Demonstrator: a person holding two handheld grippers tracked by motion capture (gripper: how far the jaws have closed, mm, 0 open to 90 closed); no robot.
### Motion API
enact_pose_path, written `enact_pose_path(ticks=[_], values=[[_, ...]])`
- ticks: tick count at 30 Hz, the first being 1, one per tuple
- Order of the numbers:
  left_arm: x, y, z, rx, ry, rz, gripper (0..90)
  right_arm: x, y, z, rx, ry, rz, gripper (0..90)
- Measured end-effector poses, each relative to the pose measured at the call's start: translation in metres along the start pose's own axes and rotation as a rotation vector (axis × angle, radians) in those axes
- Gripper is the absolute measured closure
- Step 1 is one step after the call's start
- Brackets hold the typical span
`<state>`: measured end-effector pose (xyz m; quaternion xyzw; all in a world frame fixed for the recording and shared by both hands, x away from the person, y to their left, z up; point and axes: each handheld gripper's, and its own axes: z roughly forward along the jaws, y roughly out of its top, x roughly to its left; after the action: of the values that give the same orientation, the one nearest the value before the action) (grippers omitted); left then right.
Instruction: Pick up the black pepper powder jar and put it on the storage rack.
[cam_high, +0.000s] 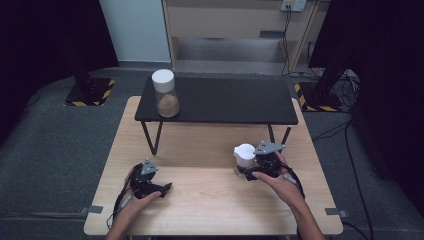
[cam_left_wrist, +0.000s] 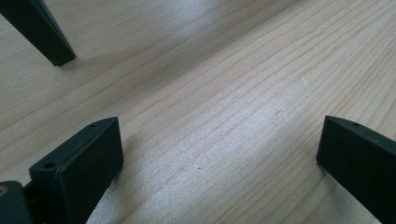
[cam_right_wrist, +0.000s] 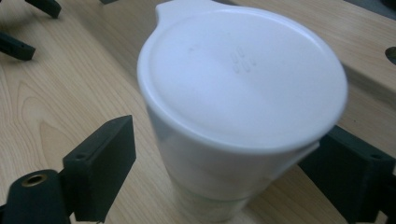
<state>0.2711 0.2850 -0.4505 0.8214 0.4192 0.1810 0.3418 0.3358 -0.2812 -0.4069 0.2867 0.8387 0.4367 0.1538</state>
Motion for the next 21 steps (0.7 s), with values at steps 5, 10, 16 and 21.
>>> enact_pose_path(ticks=[5, 10, 16, 21], values=[[0.0000, 0.0000, 0.0000, 0.000, 0.000, 0.000, 0.0, -0.0014, -0.0016, 0.0031, -0.014, 0.003, 0.023, 18.2], [0.0000, 0.0000, 0.0000, 0.000, 0.000, 0.000, 0.0, -0.0027, -0.0034, 0.0051, -0.027, -0.001, 0.031, 22.9], [0.0000, 0.0000, 0.0000, 0.000, 0.000, 0.000, 0.0, -0.0007, -0.0069, 0.0099, -0.030, -0.011, 0.030, 29.6], [0.0001, 0.0000, 0.0000, 0.000, 0.000, 0.000, 0.0, 0.0024, -0.0087, 0.0092, -0.040, -0.016, 0.012, 31.2]])
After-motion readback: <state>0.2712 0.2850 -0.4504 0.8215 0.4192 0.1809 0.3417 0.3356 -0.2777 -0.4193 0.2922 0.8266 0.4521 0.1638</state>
